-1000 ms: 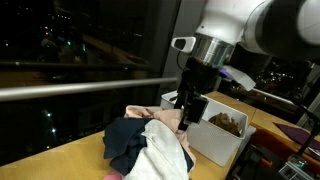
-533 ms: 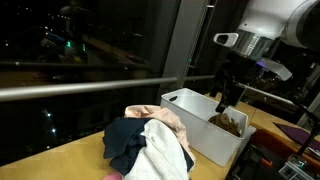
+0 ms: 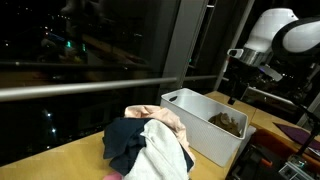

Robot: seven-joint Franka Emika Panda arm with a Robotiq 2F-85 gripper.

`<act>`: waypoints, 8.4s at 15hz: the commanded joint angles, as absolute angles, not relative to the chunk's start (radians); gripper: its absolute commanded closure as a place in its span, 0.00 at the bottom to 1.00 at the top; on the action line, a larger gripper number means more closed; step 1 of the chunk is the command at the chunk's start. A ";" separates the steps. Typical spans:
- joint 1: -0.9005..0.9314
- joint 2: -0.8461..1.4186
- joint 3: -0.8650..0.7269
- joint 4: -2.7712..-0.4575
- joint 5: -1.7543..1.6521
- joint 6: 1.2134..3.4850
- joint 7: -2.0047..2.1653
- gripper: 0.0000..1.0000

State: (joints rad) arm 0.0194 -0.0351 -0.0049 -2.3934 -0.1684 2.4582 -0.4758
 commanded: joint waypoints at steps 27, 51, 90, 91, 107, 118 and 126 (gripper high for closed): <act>-0.086 0.562 -0.038 -2.129 -0.276 2.452 -0.521 0.00; 0.220 0.111 0.181 -2.055 -0.370 2.178 -0.252 0.98; 0.146 0.154 0.157 -1.964 -0.341 2.191 -0.396 0.00; 0.119 0.148 0.146 -1.953 -0.323 2.187 -0.449 0.00; 0.032 0.127 0.119 -1.892 -0.041 2.128 -0.874 0.00; 0.032 0.127 0.119 -1.892 -0.041 2.128 -0.874 0.00; 0.032 0.127 0.119 -1.892 -0.041 2.128 -0.874 0.00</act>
